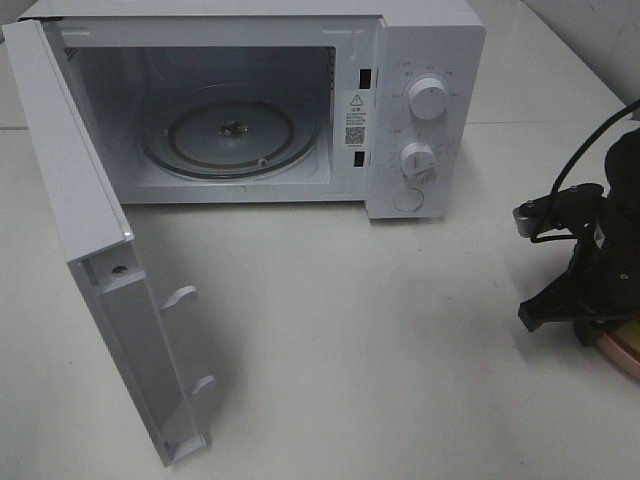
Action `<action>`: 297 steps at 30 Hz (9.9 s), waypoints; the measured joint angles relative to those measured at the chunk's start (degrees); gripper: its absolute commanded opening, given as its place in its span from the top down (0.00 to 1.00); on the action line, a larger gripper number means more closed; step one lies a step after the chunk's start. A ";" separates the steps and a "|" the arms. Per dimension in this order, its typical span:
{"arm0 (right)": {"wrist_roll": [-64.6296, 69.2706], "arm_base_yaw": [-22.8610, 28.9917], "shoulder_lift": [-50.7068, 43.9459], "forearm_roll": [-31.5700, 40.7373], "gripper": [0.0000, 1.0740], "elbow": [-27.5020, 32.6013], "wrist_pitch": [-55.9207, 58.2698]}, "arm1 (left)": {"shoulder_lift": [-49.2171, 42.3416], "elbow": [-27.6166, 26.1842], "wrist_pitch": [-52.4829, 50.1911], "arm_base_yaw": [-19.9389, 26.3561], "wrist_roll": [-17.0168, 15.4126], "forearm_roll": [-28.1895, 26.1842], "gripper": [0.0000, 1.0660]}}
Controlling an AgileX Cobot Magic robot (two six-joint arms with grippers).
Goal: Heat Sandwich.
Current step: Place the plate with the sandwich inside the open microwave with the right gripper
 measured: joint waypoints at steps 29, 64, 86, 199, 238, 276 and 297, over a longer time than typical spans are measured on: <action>7.39 9.05 -7.05 -6.30 1.00 0.06 12.78 | 0.00 0.00 0.00 0.00 0.00 0.00 0.08; 7.05 36.04 -22.06 -4.93 1.00 0.23 28.30 | 0.00 0.00 0.00 0.00 0.00 0.00 0.08; -0.69 49.68 -22.06 -4.87 1.00 0.23 29.39 | 0.00 0.00 0.00 0.00 0.00 0.00 0.08; -99.01 29.45 -13.06 15.47 1.00 -5.79 -3.90 | 0.00 0.00 0.00 0.00 0.00 0.00 0.08; -96.89 31.00 9.00 16.04 1.00 -35.07 5.84 | 0.00 0.00 0.00 0.00 0.00 0.00 0.08; -77.86 30.83 31.46 10.83 1.00 -70.53 16.62 | 0.00 0.00 0.00 0.00 0.00 0.00 0.08; -74.77 28.48 39.13 8.25 1.00 -80.39 16.67 | 0.00 0.00 0.00 0.00 0.00 0.00 0.08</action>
